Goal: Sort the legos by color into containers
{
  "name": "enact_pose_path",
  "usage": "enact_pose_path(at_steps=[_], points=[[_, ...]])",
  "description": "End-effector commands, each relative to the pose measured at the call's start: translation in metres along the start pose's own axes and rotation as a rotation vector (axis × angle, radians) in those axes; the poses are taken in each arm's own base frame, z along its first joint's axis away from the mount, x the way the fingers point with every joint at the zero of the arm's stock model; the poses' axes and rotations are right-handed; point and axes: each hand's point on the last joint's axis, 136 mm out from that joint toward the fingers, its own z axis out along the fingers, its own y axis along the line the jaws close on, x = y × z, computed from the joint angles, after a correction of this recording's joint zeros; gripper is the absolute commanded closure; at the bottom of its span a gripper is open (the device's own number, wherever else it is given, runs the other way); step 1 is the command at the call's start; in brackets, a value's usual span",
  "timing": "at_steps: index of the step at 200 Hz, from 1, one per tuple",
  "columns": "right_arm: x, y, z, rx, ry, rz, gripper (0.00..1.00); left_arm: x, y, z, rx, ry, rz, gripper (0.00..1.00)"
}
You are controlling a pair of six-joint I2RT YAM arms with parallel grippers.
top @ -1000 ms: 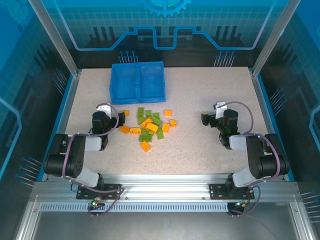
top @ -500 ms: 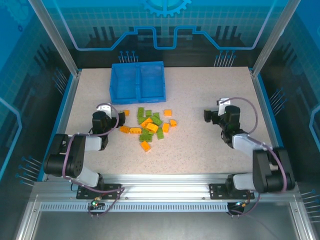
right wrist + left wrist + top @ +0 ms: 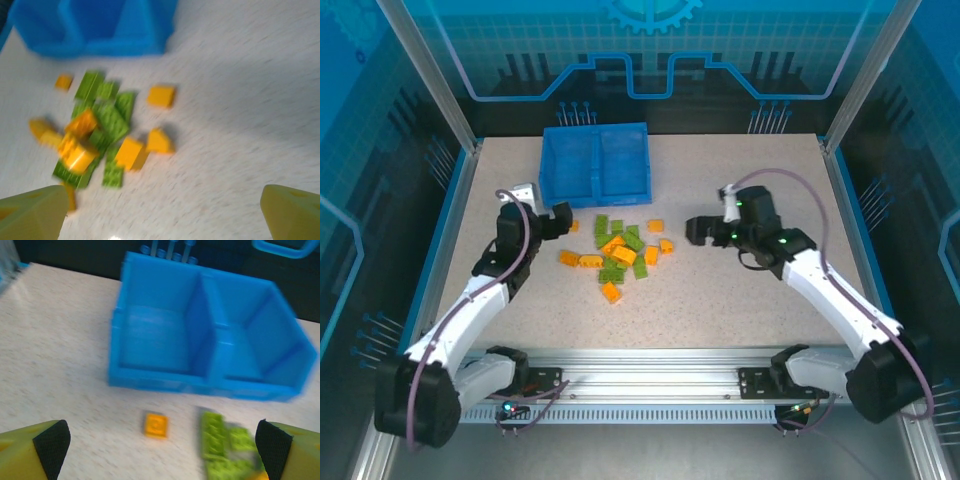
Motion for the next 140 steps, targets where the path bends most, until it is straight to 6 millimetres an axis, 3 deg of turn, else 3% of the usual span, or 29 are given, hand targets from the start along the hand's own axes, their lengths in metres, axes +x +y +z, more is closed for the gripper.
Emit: enact_pose_path(at_steps=[1,21,47,87,118,140], points=[[0.034,0.051,0.015,-0.104,0.176,-0.178,0.0,0.049,-0.018,-0.028,0.041,0.259,-0.034,0.01],[0.05,0.084,0.04,-0.124,0.244,-0.392,0.0,0.047,-0.045,-0.054,0.191,0.311,-0.015,0.01],[0.062,0.114,0.073,-0.165,0.306,-0.567,0.0,0.033,-0.062,-0.096,0.332,0.303,0.117,0.01],[0.061,0.126,0.125,-0.157,0.341,-0.663,0.04,0.02,-0.087,-0.159,0.591,0.229,0.315,0.01],[0.068,0.13,0.157,-0.165,0.386,-0.687,0.23,0.039,-0.095,-0.175,0.732,0.184,0.466,0.01],[0.072,0.128,0.165,-0.157,0.409,-0.685,0.36,0.044,-0.096,-0.171,0.746,0.158,0.475,0.01]])
